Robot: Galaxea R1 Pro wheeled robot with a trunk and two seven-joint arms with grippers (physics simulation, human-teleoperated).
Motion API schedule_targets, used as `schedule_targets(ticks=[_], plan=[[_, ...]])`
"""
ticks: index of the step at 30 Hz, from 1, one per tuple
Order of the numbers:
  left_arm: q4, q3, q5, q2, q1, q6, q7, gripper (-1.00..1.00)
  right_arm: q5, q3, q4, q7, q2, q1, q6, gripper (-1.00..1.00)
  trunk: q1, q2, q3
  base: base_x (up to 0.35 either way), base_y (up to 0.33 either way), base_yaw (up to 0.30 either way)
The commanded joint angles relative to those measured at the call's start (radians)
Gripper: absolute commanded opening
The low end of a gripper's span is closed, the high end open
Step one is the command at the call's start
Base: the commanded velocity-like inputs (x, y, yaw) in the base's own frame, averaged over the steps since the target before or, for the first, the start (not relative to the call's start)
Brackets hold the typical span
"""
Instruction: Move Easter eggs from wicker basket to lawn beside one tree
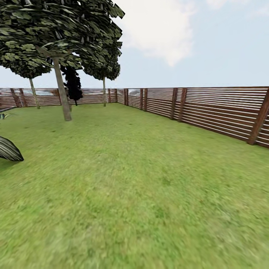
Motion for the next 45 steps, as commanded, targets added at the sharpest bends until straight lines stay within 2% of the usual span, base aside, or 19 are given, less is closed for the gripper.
schedule_targets(ticks=[1, 12, 26, 45], plan=[[-0.002, 0.000, -0.001, 0.000, 0.001, -0.001, -0.001, 1.00, 0.009, 0.000, 0.004, -0.001, 0.000, -0.002, -0.006, 1.00, 0.001, 0.000, -0.001, 0.337, 0.000, 0.000], [-0.002, 0.000, -0.001, 0.000, 0.001, -0.001, -0.001, 1.00, 0.009, 0.000, 0.004, -0.002, 0.000, -0.002, -0.006, 1.00, 0.001, 0.000, -0.001, 0.337, 0.000, 0.007], [-0.001, 0.000, -0.002, 0.000, 0.001, -0.001, -0.001, 1.00, 0.009, 0.001, 0.004, -0.004, 0.000, -0.002, -0.006, 1.00, 0.001, 0.000, -0.001, 0.337, 0.000, 0.138], [-0.002, 0.000, -0.001, 0.000, 0.001, -0.001, -0.001, 1.00, 0.009, 0.000, 0.004, -0.004, 0.000, -0.002, -0.006, 1.00, 0.001, 0.000, -0.001, 0.337, 0.000, 0.004]])
